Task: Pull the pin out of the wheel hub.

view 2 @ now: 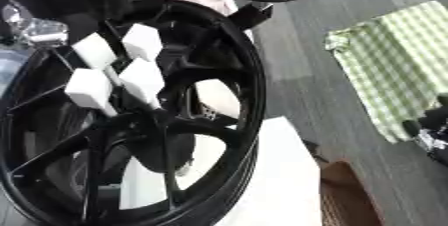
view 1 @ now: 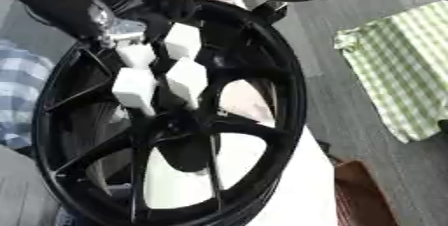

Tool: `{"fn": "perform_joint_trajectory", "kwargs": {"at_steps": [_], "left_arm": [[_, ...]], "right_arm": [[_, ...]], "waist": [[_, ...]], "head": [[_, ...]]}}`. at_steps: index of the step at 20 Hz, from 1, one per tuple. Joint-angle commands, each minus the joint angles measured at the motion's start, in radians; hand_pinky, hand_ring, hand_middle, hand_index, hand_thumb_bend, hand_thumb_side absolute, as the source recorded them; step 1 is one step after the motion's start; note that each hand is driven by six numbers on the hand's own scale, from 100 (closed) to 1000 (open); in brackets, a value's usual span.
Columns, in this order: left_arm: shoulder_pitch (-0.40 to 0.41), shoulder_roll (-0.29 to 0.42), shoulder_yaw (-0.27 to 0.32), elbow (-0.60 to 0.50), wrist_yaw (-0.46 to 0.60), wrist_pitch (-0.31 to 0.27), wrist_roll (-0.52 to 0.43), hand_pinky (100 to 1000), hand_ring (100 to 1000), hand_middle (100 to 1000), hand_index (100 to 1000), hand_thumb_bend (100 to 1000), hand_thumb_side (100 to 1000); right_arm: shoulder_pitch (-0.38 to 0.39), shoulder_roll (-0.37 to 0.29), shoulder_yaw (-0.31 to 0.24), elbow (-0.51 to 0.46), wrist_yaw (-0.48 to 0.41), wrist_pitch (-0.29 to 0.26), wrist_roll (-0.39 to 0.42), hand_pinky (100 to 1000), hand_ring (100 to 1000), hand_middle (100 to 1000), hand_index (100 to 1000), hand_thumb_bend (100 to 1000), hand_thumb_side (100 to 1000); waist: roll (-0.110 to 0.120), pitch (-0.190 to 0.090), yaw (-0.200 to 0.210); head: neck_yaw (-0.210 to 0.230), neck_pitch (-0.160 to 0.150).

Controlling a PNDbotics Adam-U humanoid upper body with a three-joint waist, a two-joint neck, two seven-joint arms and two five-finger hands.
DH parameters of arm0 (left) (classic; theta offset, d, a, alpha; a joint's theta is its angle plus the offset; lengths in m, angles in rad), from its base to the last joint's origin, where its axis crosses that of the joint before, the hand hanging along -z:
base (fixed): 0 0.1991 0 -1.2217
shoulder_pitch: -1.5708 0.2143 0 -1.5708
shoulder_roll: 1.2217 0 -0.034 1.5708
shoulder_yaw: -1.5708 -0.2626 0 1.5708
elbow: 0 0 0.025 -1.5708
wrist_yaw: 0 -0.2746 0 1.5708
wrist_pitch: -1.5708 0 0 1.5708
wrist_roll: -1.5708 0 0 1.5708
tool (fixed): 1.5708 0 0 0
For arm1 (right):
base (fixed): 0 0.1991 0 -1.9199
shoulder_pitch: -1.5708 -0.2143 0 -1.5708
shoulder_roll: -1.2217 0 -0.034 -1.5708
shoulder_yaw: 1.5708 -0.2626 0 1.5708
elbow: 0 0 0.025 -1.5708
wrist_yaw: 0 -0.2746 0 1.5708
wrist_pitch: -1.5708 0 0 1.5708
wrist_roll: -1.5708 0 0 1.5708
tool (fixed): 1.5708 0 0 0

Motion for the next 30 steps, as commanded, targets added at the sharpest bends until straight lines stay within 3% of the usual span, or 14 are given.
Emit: {"fn": "perform_joint_trajectory", "kwargs": {"at_steps": [1,6,11,12,18,30], "left_arm": [[0.005,0.052,0.024,-0.014,-0.019,-0.086,-0.008,753,703,697,854,100,587],[0.051,0.083,0.042,-0.008,-0.046,-0.153,-0.009,753,697,684,865,100,621],[0.085,0.103,0.059,0.007,-0.084,-0.167,-0.009,776,725,738,888,100,647],[0.086,0.102,0.059,0.014,-0.093,-0.166,-0.009,788,729,745,900,137,633],[0.073,0.078,0.018,0.085,-0.157,-0.099,-0.009,767,665,714,909,251,632],[0.058,0.047,-0.027,0.126,-0.167,-0.062,-0.009,745,647,668,885,289,772]], "right_arm": [[-0.003,-0.034,-0.007,-0.012,-0.002,-0.004,0.000,688,608,575,804,660,199],[-0.005,-0.033,-0.008,-0.015,0.002,-0.005,-0.002,688,608,575,804,660,198],[-0.005,-0.032,-0.008,-0.016,0.005,-0.006,-0.003,689,607,575,804,656,205],[-0.005,-0.031,-0.008,-0.016,0.005,-0.006,-0.003,689,607,575,805,656,206],[-0.007,-0.029,-0.006,-0.016,0.008,-0.006,-0.003,689,607,574,805,656,206],[-0.013,-0.024,-0.003,-0.018,0.012,-0.008,0.000,689,606,579,805,657,204]], "waist": [[-0.008,-0.023,-0.001],[-0.007,-0.018,-0.004],[-0.008,-0.016,-0.004],[-0.009,-0.016,-0.005],[-0.010,-0.011,-0.009],[-0.013,-0.001,-0.016]], "head": [[-0.003,0.004],[0.001,0.019],[0.010,0.021],[0.011,0.021],[0.019,0.019],[0.024,0.015]]}}
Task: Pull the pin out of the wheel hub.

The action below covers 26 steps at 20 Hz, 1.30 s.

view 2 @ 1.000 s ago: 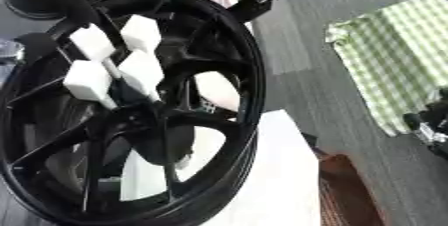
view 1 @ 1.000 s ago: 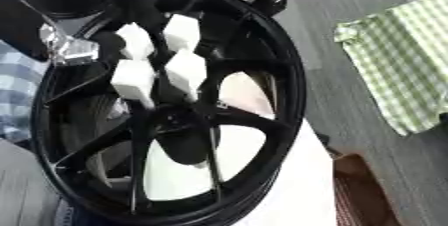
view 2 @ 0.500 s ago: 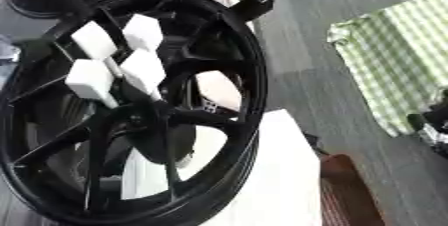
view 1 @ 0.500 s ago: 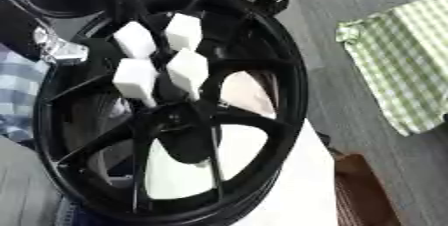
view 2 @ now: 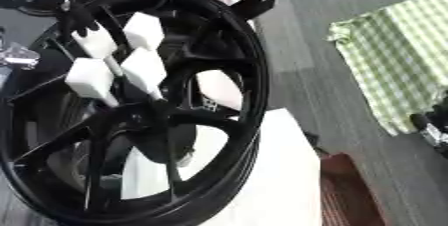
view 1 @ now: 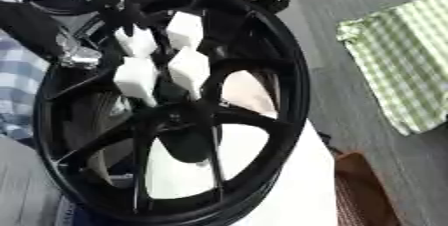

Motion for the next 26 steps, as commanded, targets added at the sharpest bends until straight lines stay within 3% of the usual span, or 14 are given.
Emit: {"fn": "perform_joint_trajectory", "kwargs": {"at_steps": [1,17,20,26], "left_arm": [[-0.024,0.010,0.001,0.006,-0.005,0.001,-0.002,740,638,641,879,294,781],[-0.016,0.006,-0.014,0.022,-0.034,-0.017,-0.002,703,598,588,852,325,822],[-0.001,0.023,0.008,-0.014,-0.036,-0.022,-0.002,687,579,575,844,310,771],[0.034,0.059,0.050,-0.083,-0.032,0.000,-0.002,685,581,578,840,298,760]], "right_arm": [[-0.005,-0.023,-0.003,-0.018,0.004,-0.006,0.001,690,606,579,805,657,203],[-0.008,-0.022,-0.001,-0.020,0.005,-0.007,0.001,689,604,580,805,657,202],[-0.007,-0.022,-0.002,-0.019,0.005,-0.006,0.001,689,603,580,805,657,202],[-0.006,-0.025,-0.003,-0.019,0.003,-0.005,0.000,689,603,579,805,657,202]], "waist": [[-0.009,-0.012,-0.002],[-0.009,-0.007,-0.006],[-0.009,-0.007,-0.005],[-0.008,-0.010,-0.001]], "head": [[0.006,-0.004],[0.007,-0.009],[0.004,-0.008],[0.004,-0.011]]}}
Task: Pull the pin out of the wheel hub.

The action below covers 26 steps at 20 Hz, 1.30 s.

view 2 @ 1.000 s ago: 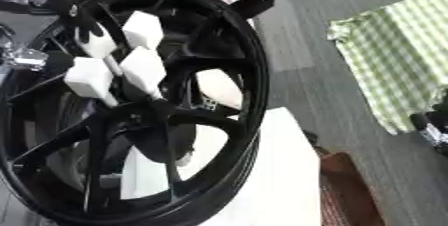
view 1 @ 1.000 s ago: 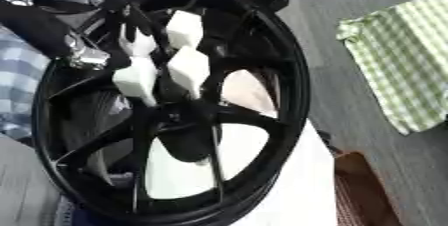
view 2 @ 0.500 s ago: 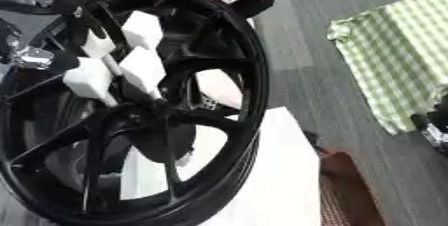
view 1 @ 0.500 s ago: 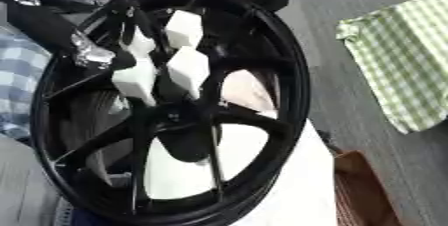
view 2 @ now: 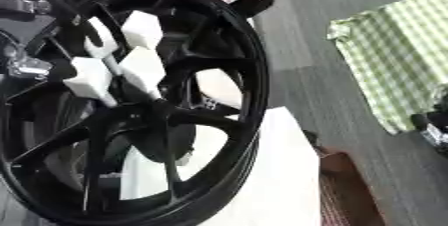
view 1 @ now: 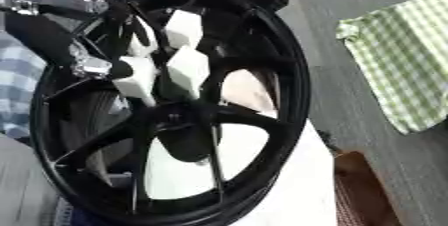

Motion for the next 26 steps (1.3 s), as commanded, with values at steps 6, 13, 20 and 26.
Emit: {"fn": "perform_joint_trajectory", "kwargs": {"at_steps": [6,13,20,26], "left_arm": [[0.017,0.055,0.026,-0.049,0.005,0.027,-0.004,694,648,662,851,274,803],[0.022,0.047,0.016,-0.041,0.016,0.047,-0.004,696,687,735,883,239,827],[0.010,0.028,-0.009,-0.022,0.015,0.060,-0.004,690,683,734,896,215,861],[0.001,0.014,-0.040,-0.002,0.010,0.050,-0.004,677,658,675,862,263,918]], "right_arm": [[-0.001,-0.025,-0.004,-0.020,-0.001,-0.003,-0.002,689,604,579,805,658,201],[-0.001,-0.025,-0.003,-0.020,-0.002,-0.004,0.000,689,605,579,805,658,201],[-0.001,-0.024,-0.002,-0.019,-0.002,-0.004,0.001,689,605,579,805,658,200],[-0.003,-0.024,-0.001,-0.019,-0.004,-0.004,0.001,689,605,579,805,658,200]], "waist": [[-0.008,-0.016,0.001],[-0.009,-0.016,0.000],[-0.010,-0.015,-0.003],[-0.010,-0.015,-0.005]], "head": [[0.001,-0.009],[0.002,-0.009],[0.003,-0.009],[0.003,-0.007]]}}
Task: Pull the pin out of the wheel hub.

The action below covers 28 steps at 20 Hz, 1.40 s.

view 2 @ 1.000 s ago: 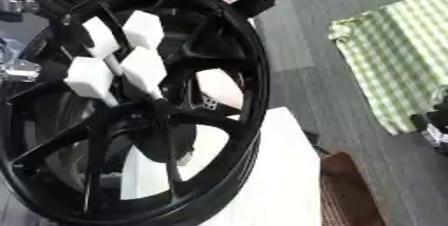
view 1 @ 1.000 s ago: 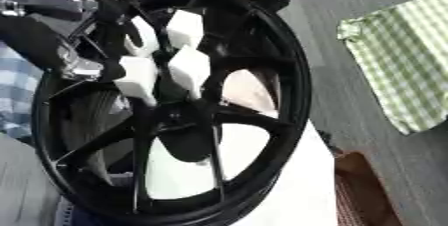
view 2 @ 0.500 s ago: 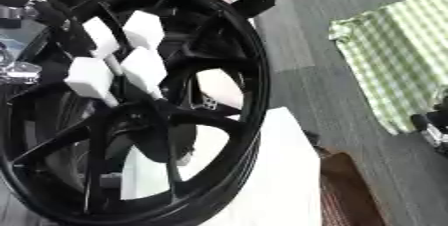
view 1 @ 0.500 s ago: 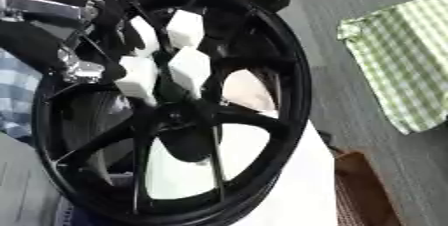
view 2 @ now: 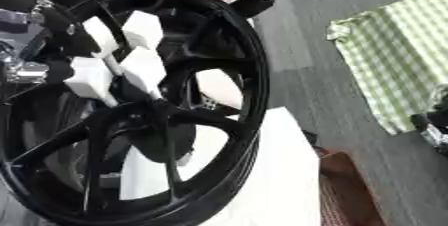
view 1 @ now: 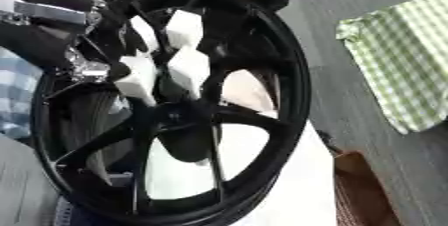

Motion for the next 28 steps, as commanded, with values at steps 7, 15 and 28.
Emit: {"fn": "perform_joint_trajectory", "kwargs": {"at_steps": [7,15,28], "left_arm": [[-0.021,0.012,-0.016,0.017,-0.046,-0.054,0.000,692,673,707,861,393,953],[-0.020,0.004,-0.014,0.045,-0.088,-0.105,0.000,701,682,728,877,434,912],[-0.027,-0.014,0.008,0.041,-0.124,-0.103,0.000,640,613,596,791,388,754]], "right_arm": [[-0.002,-0.024,-0.001,-0.019,-0.003,-0.003,0.002,689,604,579,805,659,199],[-0.002,-0.024,0.000,-0.019,-0.004,-0.003,0.003,689,604,578,805,658,199],[-0.002,-0.022,0.001,-0.018,-0.007,-0.002,0.004,689,604,579,805,658,204]], "waist": [[-0.008,-0.015,-0.003],[-0.009,-0.015,-0.003],[-0.011,-0.016,-0.002]], "head": [[0.004,-0.005],[0.004,-0.005],[0.005,-0.004]]}}
